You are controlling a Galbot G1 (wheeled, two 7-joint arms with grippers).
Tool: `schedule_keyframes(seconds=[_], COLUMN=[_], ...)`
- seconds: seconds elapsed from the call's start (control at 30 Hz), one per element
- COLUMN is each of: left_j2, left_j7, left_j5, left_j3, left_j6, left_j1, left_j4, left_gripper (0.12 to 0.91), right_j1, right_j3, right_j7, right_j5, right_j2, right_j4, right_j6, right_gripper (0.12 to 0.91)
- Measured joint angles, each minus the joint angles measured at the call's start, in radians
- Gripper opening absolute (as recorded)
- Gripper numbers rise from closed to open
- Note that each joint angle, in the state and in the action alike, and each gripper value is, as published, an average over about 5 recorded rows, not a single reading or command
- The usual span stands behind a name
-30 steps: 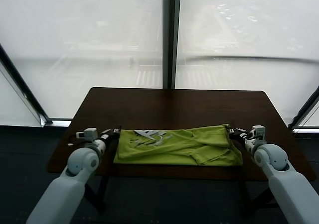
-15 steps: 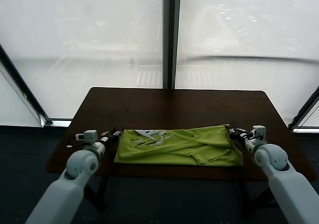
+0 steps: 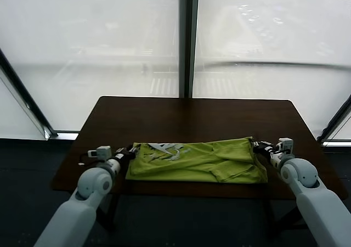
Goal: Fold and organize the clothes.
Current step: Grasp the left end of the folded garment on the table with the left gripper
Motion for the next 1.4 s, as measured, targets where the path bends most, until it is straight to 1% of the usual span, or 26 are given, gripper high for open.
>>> schedule_keyframes(seconds=[0.07, 0.1, 0.17, 0.3, 0.43, 0.47, 0.5, 0.53, 0.63, 0.67, 0.7, 0.8, 0.87, 0.9, 0.97, 1.07, 1.13, 1.23, 1.4], left_j2=[0.000, 0.000, 0.000, 0.003, 0.003, 0.002, 0.003, 0.005, 0.017, 0.023, 0.029, 0.054, 0.075, 0.086, 0.110, 0.145, 0.166, 0.193, 0.224], left_j7=[0.001, 0.001, 0.001, 0.002, 0.004, 0.005, 0.006, 0.007, 0.007, 0.005, 0.003, -0.007, -0.015, -0.020, -0.042, -0.085, -0.098, -0.089, -0.050], left_j5=[0.001, 0.001, 0.001, -0.001, 0.003, 0.005, 0.008, 0.009, 0.006, 0.002, -0.003, -0.029, -0.056, -0.073, -0.117, -0.223, -0.303, -0.384, -0.440], left_j3=[-0.001, -0.001, -0.004, -0.009, -0.010, -0.010, -0.010, -0.011, -0.018, -0.021, -0.025, -0.039, -0.047, -0.050, -0.055, -0.062, -0.068, -0.072, -0.072], left_j6=[-0.007, -0.011, -0.016, -0.023, -0.030, -0.033, -0.035, -0.038, -0.036, -0.034, -0.030, -0.018, -0.007, -0.001, 0.016, 0.058, 0.090, 0.133, 0.193], left_j1=[-0.004, -0.007, -0.015, -0.036, -0.047, -0.047, -0.044, -0.041, -0.026, -0.021, -0.016, 0.002, 0.014, 0.018, 0.027, 0.042, 0.055, 0.073, 0.089], left_j4=[0.003, 0.006, 0.012, 0.030, 0.045, 0.045, 0.043, 0.040, 0.020, 0.011, 0.000, -0.032, -0.053, -0.063, -0.082, -0.109, -0.121, -0.127, -0.131], left_gripper=[0.222, 0.203, 0.187, 0.180, 0.182, 0.198, 0.214, 0.249, 0.410, 0.486, 0.543, 0.731, 0.831, 0.864, 0.896, 0.905, 0.906, 0.907, 0.907], right_j1=[0.000, -0.001, -0.002, -0.005, -0.011, -0.014, -0.018, -0.024, -0.049, -0.062, -0.077, -0.135, -0.181, -0.205, -0.255, -0.332, -0.385, -0.467, -0.576], right_j3=[0.000, 0.001, 0.002, 0.004, 0.006, 0.007, 0.009, 0.011, 0.020, 0.025, 0.031, 0.053, 0.074, 0.086, 0.114, 0.166, 0.206, 0.268, 0.349], right_j7=[0.000, 0.000, 0.001, 0.000, -0.012, -0.018, -0.024, -0.030, -0.034, -0.032, -0.030, -0.022, -0.018, -0.017, -0.018, -0.027, -0.036, -0.045, -0.047], right_j5=[0.000, 0.000, 0.000, 0.000, 0.000, 0.000, -0.001, -0.001, -0.002, -0.003, -0.006, -0.026, -0.051, -0.063, -0.081, -0.092, -0.095, -0.097, -0.099], right_j2=[0.000, 0.000, 0.000, 0.002, 0.007, 0.007, 0.006, 0.004, -0.012, -0.020, -0.030, -0.058, -0.072, -0.075, -0.079, -0.079, -0.079, -0.077, -0.066], right_j4=[0.001, 0.001, 0.002, 0.003, 0.008, 0.011, 0.015, 0.020, 0.040, 0.050, 0.060, 0.094, 0.116, 0.127, 0.150, 0.191, 0.223, 0.273, 0.331], right_j6=[0.000, 0.000, 0.001, 0.011, 0.054, 0.071, 0.089, 0.110, 0.191, 0.224, 0.255, 0.335, 0.385, 0.413, 0.472, 0.553, 0.592, 0.625, 0.637], right_gripper=[0.140, 0.140, 0.140, 0.140, 0.155, 0.181, 0.225, 0.269, 0.456, 0.513, 0.588, 0.766, 0.845, 0.878, 0.898, 0.906, 0.907, 0.907, 0.907])
